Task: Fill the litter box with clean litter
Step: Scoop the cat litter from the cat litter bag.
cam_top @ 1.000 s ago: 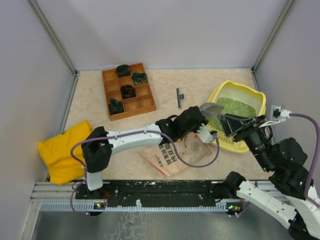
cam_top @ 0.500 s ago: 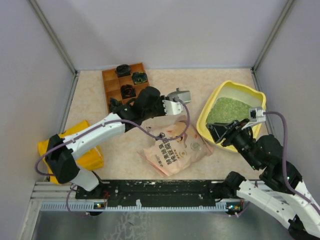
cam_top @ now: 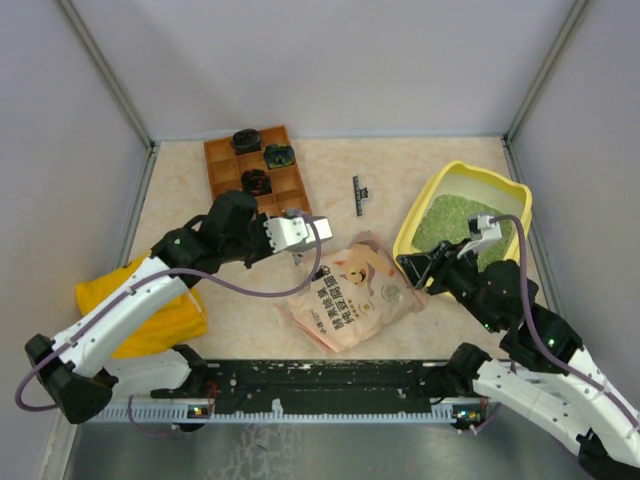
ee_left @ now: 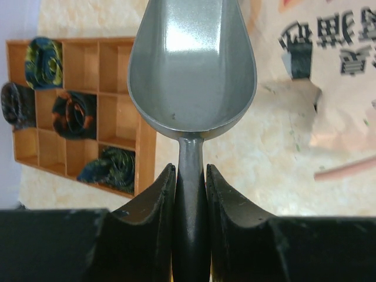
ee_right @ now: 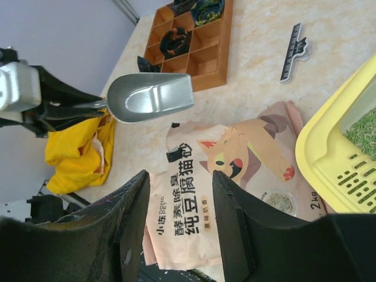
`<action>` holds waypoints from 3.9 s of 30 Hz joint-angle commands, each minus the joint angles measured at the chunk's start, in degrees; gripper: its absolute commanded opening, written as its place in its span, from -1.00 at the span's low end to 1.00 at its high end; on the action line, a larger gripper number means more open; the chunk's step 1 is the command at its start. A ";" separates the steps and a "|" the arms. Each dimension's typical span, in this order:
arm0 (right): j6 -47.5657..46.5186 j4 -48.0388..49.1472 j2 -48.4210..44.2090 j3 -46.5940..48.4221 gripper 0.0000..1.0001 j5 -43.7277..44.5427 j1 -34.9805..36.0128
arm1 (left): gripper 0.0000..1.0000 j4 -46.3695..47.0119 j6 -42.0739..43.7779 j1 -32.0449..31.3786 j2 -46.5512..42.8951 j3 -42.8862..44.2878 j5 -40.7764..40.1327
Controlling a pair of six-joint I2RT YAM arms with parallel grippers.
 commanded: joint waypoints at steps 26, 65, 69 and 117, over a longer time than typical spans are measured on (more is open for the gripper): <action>0.54 4.67 2.49 -0.98 -0.05 -2.63 -0.35 | -1.00 -17.94 -0.55 0.71 -8.45 -5.55 3.60; 2.90 4.03 1.52 -2.20 -0.06 -2.95 -0.34 | -1.00 0.28 6.92 0.71 -1.19 -13.04 15.01; 2.88 3.98 1.55 -2.21 -0.06 -3.00 -0.35 | -1.00 1.21 6.90 0.71 -0.63 -13.47 15.59; 2.99 2.77 0.85 -1.07 -0.06 -2.74 -0.34 | -1.00 9.42 -4.36 -2.91 12.33 -12.65 20.87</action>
